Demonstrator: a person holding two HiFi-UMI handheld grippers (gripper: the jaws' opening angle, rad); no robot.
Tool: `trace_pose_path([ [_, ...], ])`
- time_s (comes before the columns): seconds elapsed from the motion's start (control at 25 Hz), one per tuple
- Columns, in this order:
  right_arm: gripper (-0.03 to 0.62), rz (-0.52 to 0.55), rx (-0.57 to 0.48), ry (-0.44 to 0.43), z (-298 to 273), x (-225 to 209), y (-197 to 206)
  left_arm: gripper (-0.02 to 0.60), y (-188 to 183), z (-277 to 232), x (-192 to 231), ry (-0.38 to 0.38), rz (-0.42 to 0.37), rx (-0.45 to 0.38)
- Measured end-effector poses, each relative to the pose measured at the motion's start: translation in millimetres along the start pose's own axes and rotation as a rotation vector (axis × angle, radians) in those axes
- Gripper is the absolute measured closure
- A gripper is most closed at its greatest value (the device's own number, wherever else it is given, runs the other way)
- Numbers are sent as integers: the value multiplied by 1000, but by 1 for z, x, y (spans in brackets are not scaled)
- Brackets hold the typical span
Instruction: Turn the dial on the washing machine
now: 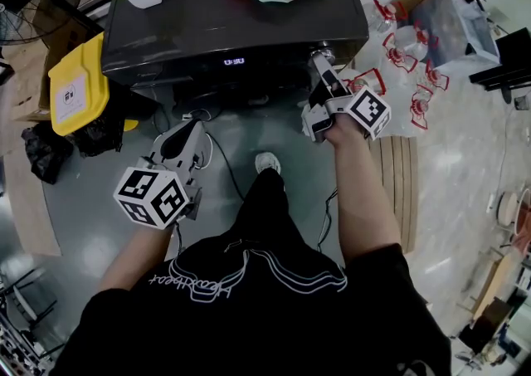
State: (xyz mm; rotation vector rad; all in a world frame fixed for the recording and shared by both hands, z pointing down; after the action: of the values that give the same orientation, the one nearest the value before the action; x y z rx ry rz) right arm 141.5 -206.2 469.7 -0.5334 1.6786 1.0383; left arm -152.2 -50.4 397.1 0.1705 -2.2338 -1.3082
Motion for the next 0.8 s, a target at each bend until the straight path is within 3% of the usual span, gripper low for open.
trace_pose_path([
  [0.12, 301, 95, -7, -1, 2, 4, -1, 577, 0, 0, 1, -4, 5, 1],
  [0.24, 264, 283, 18, 26, 7, 9, -1, 577, 1, 0, 1, -5, 9, 1],
  [0.52, 214, 1028, 93, 193, 15, 28, 3, 577, 4, -5, -2, 6, 19, 2],
  [0.8, 220, 1586, 153, 316, 7, 43, 19, 577, 8, -5, -1, 8, 26, 10],
])
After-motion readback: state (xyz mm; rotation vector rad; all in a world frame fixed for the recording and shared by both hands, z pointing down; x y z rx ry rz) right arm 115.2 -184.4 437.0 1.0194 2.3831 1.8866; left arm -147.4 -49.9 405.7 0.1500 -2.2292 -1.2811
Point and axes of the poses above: the fingertips, and each gripper's own axes: z backward along the fingers, x to its left, y out of its underside, the point moved 5 cm from there along z, backward along the fingers, and after that the axes turned 1 degree about y, right-handed, at the moved point
